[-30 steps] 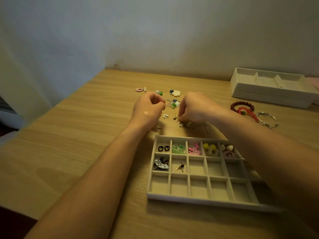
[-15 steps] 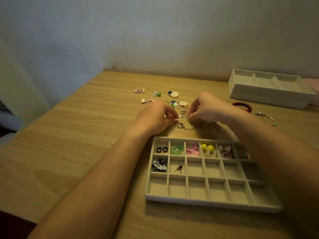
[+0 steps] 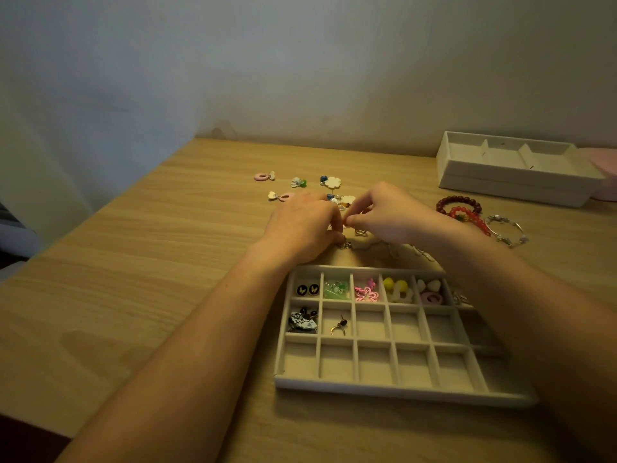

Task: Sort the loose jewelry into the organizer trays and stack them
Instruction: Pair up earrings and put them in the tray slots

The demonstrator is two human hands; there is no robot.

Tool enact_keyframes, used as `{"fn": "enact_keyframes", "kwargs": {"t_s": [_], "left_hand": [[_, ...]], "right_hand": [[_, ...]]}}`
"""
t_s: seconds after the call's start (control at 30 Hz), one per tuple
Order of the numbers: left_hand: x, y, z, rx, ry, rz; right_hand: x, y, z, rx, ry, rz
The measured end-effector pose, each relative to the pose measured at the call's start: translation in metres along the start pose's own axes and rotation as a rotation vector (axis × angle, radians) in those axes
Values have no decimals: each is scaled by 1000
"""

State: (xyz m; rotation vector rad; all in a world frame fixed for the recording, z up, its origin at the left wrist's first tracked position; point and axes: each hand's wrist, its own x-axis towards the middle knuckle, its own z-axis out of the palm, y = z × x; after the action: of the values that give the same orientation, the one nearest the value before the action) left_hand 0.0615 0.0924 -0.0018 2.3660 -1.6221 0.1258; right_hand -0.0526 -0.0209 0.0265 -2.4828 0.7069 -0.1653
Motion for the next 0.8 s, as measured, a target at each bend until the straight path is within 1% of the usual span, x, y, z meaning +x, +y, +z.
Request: {"fn": "enact_keyframes", "kwargs": {"t_s": [0.1,0.2,0.23,0.37,0.5,0.57,0.67,0.8], "left_hand": [[-3,-4,-6,-141,41,1],[-7,-2,-21,-312,145,15],[-10,0,-27,-372,163,24],[-24,8,-40,-632,194,76],[-38,8,-43,-867,168,91],[-44,10,-43,-963,149,101],[-49,12,-43,-1024,161,86],[-52,16,-42,-986,203,73]], "right_hand": [[-10,-2,-7,62,-43,7],[-28,-6,-14,202,-127,5],[-34,-7,-14,266,-131,0],[-54,-12,-17,521,-18,-32],[-70,-14,-20,662,10,-101],[-75,-14,-18,730,10,-97],[-80,-10,-15,843,-9,-48],[-84,-6,-15,957,13,-26]]}}
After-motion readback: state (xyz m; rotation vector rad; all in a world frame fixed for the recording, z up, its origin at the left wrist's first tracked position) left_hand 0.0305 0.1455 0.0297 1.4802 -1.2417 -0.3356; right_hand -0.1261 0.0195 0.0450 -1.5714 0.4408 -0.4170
